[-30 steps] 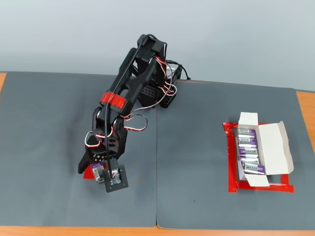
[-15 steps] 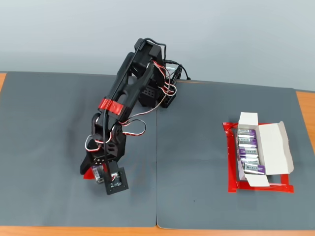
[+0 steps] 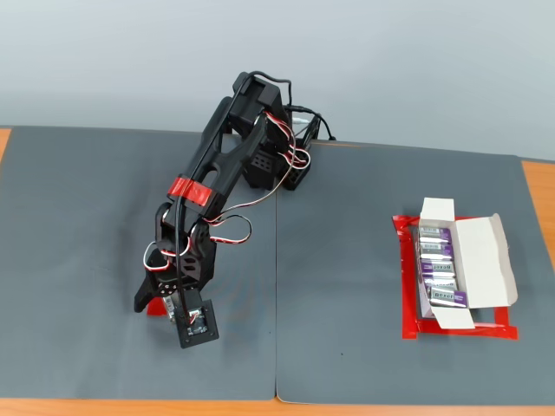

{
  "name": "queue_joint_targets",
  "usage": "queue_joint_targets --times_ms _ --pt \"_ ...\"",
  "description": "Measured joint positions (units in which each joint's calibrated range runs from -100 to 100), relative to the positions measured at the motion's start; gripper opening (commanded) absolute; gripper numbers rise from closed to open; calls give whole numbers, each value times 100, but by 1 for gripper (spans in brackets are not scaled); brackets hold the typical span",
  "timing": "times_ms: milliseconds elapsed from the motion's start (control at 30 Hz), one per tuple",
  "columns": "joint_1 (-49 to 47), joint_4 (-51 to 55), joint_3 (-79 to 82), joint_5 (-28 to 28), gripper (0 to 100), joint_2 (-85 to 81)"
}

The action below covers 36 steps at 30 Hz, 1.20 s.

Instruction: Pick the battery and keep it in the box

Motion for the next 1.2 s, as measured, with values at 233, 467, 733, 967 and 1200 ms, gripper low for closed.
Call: queue_joint_targets --times_ms 233,467,733,967,1200 --pt "0 9 -9 0 34 110" --pt "37 9 -9 0 22 110" --pt "59 9 -9 -10 6 110" --pt "59 9 -9 -10 5 110" --pt "44 252 -18 -10 5 85"
